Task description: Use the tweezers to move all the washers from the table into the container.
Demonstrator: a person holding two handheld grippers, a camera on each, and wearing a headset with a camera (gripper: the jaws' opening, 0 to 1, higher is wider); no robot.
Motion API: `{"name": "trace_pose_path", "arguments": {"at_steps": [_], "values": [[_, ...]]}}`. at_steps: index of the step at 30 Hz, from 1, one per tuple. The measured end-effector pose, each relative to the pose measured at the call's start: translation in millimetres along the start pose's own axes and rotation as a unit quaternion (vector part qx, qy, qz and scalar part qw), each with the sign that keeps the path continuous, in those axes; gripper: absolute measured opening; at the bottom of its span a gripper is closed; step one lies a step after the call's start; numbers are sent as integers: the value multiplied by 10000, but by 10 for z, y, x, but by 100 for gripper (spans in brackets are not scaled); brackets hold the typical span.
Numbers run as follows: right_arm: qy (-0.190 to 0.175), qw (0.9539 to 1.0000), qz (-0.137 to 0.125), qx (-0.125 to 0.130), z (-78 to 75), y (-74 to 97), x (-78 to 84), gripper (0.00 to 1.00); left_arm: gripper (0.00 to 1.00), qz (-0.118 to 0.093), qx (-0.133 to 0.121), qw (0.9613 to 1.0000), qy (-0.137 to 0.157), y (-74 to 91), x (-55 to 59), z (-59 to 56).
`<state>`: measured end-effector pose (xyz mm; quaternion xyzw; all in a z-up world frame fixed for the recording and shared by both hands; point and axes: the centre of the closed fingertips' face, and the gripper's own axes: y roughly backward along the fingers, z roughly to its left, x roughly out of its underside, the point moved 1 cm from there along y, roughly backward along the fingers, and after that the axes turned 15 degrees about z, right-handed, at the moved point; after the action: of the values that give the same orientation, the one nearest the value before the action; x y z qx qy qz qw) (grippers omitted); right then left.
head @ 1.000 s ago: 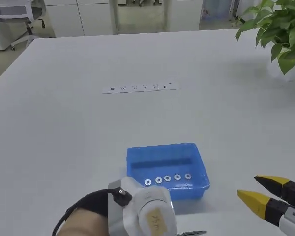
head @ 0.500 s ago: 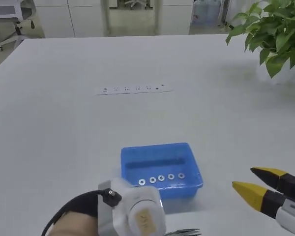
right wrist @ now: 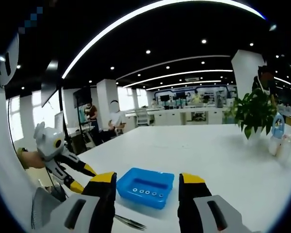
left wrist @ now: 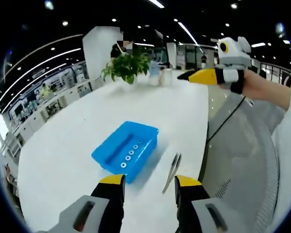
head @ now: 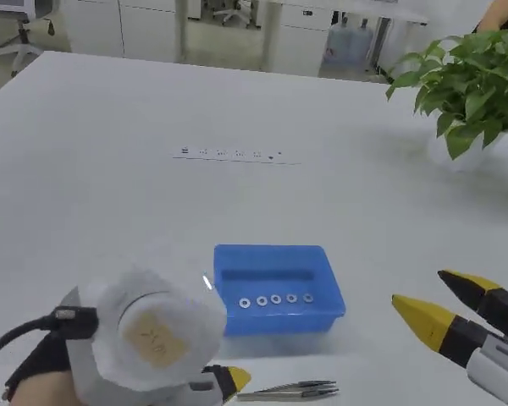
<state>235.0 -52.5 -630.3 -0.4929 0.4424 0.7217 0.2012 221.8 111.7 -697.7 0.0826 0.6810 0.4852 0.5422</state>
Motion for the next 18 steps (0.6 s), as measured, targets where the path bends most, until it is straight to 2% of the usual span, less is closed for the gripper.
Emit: {"name": "trace_pose_path", "arguments": {"at_steps": [1,2,3,5,6,8,10,13,15,16,18], "values": [[15,10000,-28,39,27,-15,-19,52,48,-202,-65,9995,235,94,-21,40],[25,10000,-33,71,44,-27,-25,54,54,-316,-111,9988,370,155,-23,70],[52,9999,-19,112,76,-49,-26,56,63,-495,-181,9972,534,231,-33,112],[203,9996,109,180,135,-86,9,59,74,-702,-301,9943,746,325,-23,180],[274,9993,189,193,160,-98,32,60,79,-733,-347,9935,803,354,-10,205],[389,9985,340,179,219,-118,68,60,83,-980,-557,9900,849,435,-33,277],[538,9975,411,180,271,-129,80,61,87,-1066,-649,9885,859,479,-33,301],[611,9970,459,153,296,-146,71,65,94,-1398,-854,9821,932,575,-83,354],[764,9957,487,194,281,-138,50,69,97,-1458,-910,9801,989,615,-104,367],[825,9952,487,219,261,-126,43,70,98,-1567,-989,9777,989,646,-144,384],[999,9939,398,231,244,-79,2,73,98,-1561,-993,9776,999,648,-185,385]]}}
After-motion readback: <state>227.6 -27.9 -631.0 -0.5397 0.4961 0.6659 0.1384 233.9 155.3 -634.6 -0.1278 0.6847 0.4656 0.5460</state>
